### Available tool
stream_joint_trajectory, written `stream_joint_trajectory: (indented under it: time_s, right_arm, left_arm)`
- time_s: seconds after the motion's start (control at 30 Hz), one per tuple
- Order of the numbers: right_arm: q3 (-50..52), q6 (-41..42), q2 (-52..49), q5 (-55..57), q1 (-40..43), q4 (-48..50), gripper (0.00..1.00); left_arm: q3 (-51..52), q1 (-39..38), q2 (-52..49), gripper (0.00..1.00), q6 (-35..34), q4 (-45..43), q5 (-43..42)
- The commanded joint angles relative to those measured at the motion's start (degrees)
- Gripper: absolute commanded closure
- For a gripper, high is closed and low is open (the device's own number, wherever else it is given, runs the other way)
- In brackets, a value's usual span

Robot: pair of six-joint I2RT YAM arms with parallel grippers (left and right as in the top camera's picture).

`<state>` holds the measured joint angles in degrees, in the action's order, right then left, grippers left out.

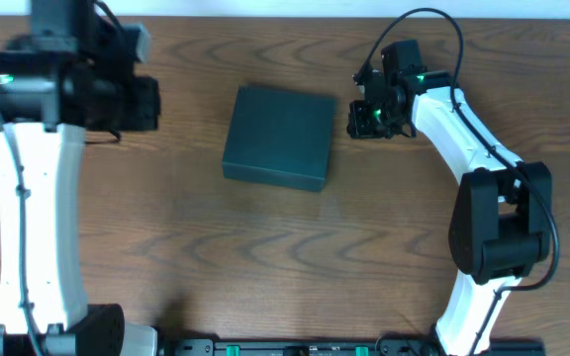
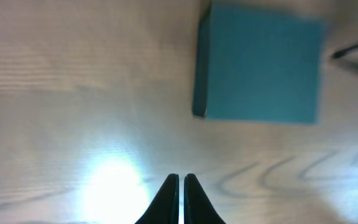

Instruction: Pack container

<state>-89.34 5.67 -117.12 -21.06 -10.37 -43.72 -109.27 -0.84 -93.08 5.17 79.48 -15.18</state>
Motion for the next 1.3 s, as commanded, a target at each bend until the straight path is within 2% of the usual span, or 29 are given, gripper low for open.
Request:
stream_joint_trajectory:
  time_s: [0.0, 0.23, 0.4, 0.57, 0.77, 0.9, 1.0, 1.27]
  right_arm:
    - [-0.1, -1.0, 0.7, -1.9, -1.1, 1.7, 0.99]
    - [-0.1, -1.0, -1.4, -3.2, -3.2, 6.9, 0.99]
    - [-0.1, -1.0, -2.7, -3.2, -4.0, 11.2, 0.99]
    - [-0.1, -2.0, -2.8, -3.2, -3.9, 13.4, 0.99]
    - [-0.1, -6.1, -2.8, -3.3, -3.9, 14.9, 0.99]
    - [-0.2, -5.2, -2.6, -3.2, -2.4, 13.9, 0.99]
    - [-0.2, -2.9, -2.1, -3.5, -0.1, 11.2, 0.99]
    - [-0.2, -3.0, -1.4, -5.0, 4.9, 5.7, 0.99]
  left_arm:
    - [12.7, 0.2, 0.1, 0.94, 2.1, -3.1, -2.6]
    - [27.5, 0.2, 3.0, 0.94, 3.0, -7.1, -2.9]
    - [35.9, 0.8, 9.9, 0.94, 3.0, -10.1, -2.9]
    - [40.6, 2.0, 17.5, 0.94, 2.5, -11.6, -2.8]
    - [43.3, 2.7, 21.7, 0.94, 1.9, -14.7, -2.7]
    - [45.8, 3.5, 19.3, 0.94, -2.2, -27.6, -2.6]
    - [45.9, 3.5, 13.3, 0.94, -5.7, -36.7, -3.2]
    - [45.7, 3.4, -4.3, 0.94, -10.9, -52.2, -15.4]
